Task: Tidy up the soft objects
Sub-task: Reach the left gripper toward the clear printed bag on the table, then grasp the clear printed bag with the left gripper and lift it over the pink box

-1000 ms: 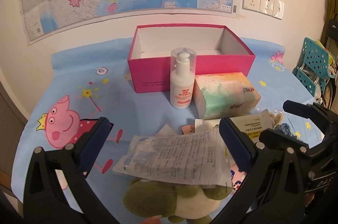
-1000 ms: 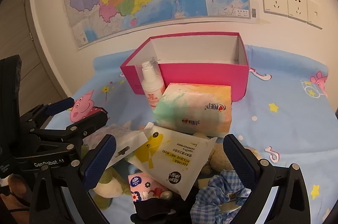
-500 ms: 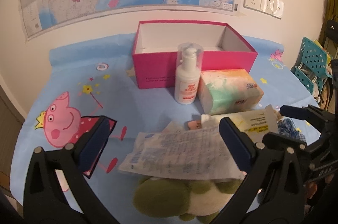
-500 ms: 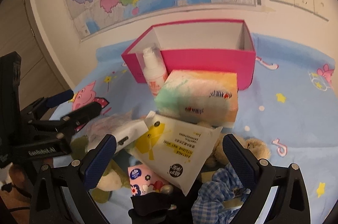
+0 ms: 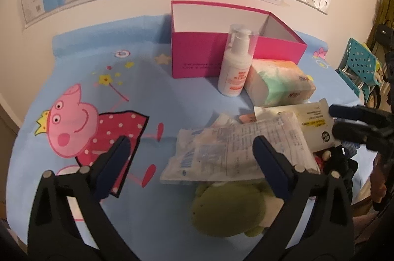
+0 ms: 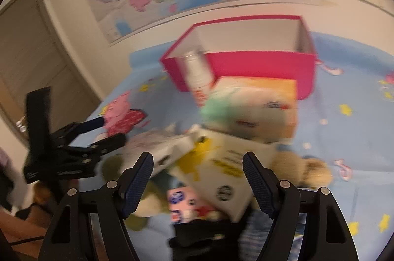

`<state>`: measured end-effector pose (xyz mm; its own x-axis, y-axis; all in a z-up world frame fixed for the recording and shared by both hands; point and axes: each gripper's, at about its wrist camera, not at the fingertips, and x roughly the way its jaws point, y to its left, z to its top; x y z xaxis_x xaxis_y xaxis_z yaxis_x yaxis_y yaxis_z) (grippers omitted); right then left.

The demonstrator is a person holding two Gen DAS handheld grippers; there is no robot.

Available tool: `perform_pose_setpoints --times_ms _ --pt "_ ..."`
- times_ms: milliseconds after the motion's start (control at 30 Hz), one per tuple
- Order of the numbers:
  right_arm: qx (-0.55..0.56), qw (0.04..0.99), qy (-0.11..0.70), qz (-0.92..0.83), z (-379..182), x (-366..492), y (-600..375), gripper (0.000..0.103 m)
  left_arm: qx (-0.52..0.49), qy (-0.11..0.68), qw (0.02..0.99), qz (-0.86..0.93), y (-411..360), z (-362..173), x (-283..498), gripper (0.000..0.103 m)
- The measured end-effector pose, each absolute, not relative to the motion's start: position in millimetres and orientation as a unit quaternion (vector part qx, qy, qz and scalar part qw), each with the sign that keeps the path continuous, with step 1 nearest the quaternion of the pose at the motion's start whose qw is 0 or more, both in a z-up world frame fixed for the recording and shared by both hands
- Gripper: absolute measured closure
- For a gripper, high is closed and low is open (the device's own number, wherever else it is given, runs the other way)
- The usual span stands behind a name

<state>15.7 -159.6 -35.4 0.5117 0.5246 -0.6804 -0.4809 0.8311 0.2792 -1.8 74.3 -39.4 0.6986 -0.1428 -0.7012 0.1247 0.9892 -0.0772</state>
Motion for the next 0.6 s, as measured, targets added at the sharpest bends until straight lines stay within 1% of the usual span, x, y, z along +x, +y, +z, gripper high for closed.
perform_pose_setpoints --times_ms 233,333,400,467,533,567,600 --pt "0.099 0.813 0.464 0.339 -58.8 37.3 -139.5 0.026 -0.031 0.400 0.909 -0.113 78.3 -49.2 3.1 0.004" --pt "0.111 0.804 0.467 0.351 -61.7 43.2 -131.3 0.026 -0.035 0.404 0.905 -0.125 78.4 -54.2 3.7 0.004" --pt "0.119 0.799 0.468 0.359 -62.6 45.3 -129.6 0.037 -0.041 0.407 0.903 -0.134 80.0 -57.7 5.1 0.004" --pt "0.130 0.786 0.479 0.369 -67.8 49.5 -130.0 0.075 -0.052 0.412 0.899 -0.141 82.6 -61.4 7.1 0.004" --pt "0.138 0.780 0.485 0.370 -75.3 53.0 -134.4 0.080 -0.055 0.417 0.896 -0.145 84.6 -65.4 9.8 0.004" --pt "0.134 0.783 0.485 0.367 -76.2 52.4 -135.4 0.084 -0.056 0.419 0.894 -0.144 85.7 -67.3 11.6 0.004" --pt "0.133 0.785 0.483 0.365 -76.1 50.5 -137.7 0.086 -0.057 0.424 0.892 -0.146 87.2 -69.9 13.9 0.004"
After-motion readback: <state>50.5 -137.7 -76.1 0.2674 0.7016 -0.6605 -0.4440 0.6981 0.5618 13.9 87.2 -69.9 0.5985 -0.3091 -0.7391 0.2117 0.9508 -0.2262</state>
